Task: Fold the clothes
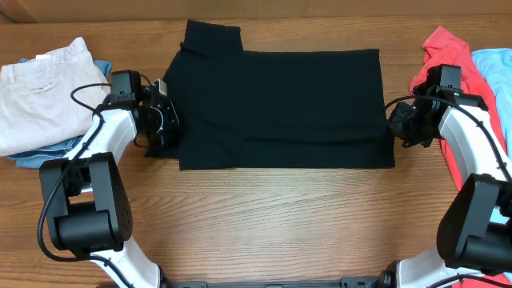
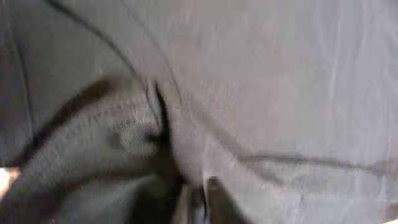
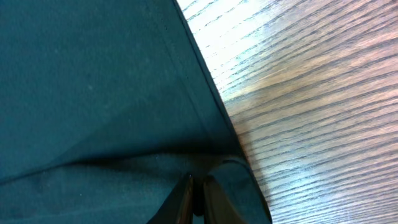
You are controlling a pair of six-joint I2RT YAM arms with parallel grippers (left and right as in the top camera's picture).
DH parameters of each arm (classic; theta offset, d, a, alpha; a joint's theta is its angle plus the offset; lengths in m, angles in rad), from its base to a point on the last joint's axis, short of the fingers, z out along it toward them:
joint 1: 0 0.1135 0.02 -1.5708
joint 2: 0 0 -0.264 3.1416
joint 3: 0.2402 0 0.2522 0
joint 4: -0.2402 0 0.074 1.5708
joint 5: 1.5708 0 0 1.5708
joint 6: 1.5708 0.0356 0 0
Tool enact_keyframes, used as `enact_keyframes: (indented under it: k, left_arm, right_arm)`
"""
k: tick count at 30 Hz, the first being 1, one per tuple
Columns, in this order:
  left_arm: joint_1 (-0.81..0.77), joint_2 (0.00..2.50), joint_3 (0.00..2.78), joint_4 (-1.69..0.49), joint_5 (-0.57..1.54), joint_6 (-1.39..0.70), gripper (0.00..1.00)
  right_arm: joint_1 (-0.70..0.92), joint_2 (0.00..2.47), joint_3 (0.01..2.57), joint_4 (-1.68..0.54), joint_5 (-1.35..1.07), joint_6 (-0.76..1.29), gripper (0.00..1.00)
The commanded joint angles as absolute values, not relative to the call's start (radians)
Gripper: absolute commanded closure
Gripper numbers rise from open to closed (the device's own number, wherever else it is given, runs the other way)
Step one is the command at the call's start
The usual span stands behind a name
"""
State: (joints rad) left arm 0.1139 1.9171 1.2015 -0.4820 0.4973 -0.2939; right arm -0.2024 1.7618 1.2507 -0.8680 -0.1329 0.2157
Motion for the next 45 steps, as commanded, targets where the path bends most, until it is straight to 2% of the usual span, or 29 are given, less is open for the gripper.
enact_keyframes:
  k: [1,11,19,32,45]
  left_arm:
    - [0.117,1.888,1.222,-0.440,0.484,-0.296,0.96]
    - [0.142,1.888,1.222,-0.413,0.517,-0.295,0.96]
    - [0.211,1.888,1.222,-0.326,0.529,-0.386,0.96]
    - [0.179,1.888,1.222,-0.296,0.529,-0.386,0.90]
    - [0.174,1.888,1.222,-0.216,0.573,-0.451,0.90]
  right_arm:
    - [-0.202,1.764,1.251,-0.866,-0.133,0.212,0.91]
    - [-0.202,1.764,1.251,-0.833,-0.133,0.212,0.91]
    - [-0.202,1.764,1.251,-0.763,-0.133,0.212,0.91]
    - [-0.202,1.764,1.251,-0.730,-0.133,0.212,0.91]
    - [-0.169,1.844,1.250,-0.743,-0.190,0.204,0.89]
